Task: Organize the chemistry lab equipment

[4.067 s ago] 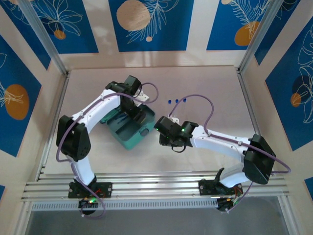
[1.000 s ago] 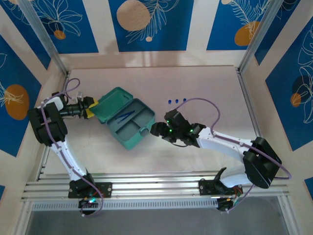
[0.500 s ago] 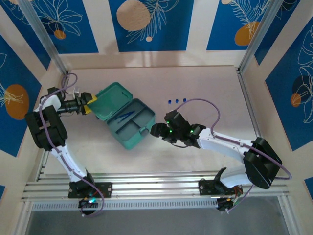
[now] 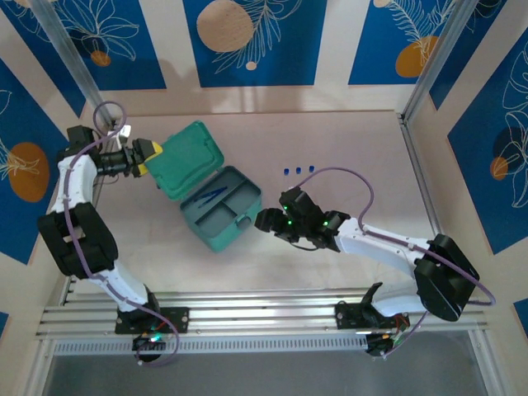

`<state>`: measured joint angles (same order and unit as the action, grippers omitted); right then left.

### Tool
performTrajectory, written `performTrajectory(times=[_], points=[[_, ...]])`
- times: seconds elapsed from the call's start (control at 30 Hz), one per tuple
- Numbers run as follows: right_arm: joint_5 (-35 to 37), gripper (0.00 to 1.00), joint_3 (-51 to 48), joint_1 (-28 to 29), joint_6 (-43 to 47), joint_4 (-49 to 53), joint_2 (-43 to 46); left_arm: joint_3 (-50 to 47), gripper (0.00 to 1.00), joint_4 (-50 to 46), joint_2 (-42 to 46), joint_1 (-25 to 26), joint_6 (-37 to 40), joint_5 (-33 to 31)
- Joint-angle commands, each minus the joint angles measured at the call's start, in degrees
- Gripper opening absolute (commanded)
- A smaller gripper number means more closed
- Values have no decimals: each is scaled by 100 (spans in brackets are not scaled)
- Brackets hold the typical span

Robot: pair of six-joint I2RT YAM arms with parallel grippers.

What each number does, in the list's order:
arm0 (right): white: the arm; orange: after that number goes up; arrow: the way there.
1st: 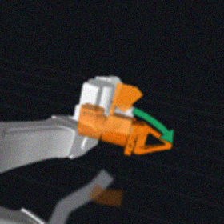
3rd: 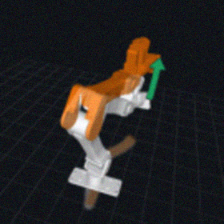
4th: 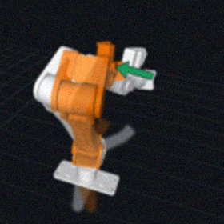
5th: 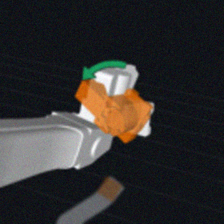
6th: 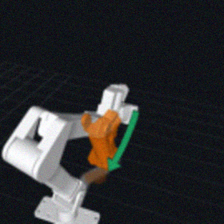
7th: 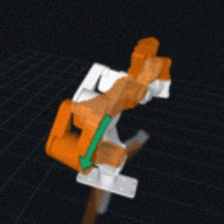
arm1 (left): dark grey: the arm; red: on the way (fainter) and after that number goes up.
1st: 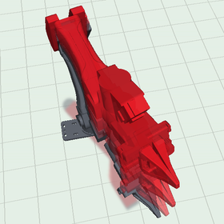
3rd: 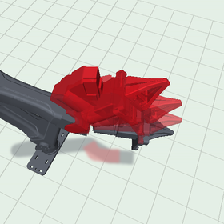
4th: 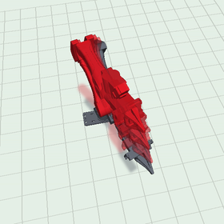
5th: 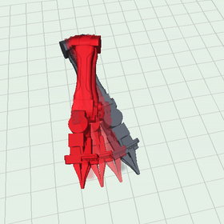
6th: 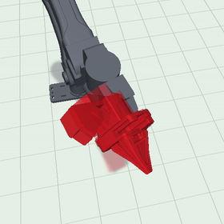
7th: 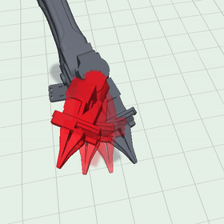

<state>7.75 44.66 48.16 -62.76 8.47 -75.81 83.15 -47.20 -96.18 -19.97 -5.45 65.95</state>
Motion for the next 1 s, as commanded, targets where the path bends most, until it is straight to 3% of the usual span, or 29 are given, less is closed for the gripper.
performTrajectory(times=[0.0, 0.4, 0.97], points=[[86, 63, -94, 44, -52, -30, 146, 215, 75, -299, 454, 261, -42, -191], [85, 64, -164, 21, -34, 7, 289, 381, 76, -863, 1433, 1474, 377, -1188], [26, 63, -188, -17, -73, -83, 224, 160, 77, -1163, 1334, 1864, 761, -1163]])
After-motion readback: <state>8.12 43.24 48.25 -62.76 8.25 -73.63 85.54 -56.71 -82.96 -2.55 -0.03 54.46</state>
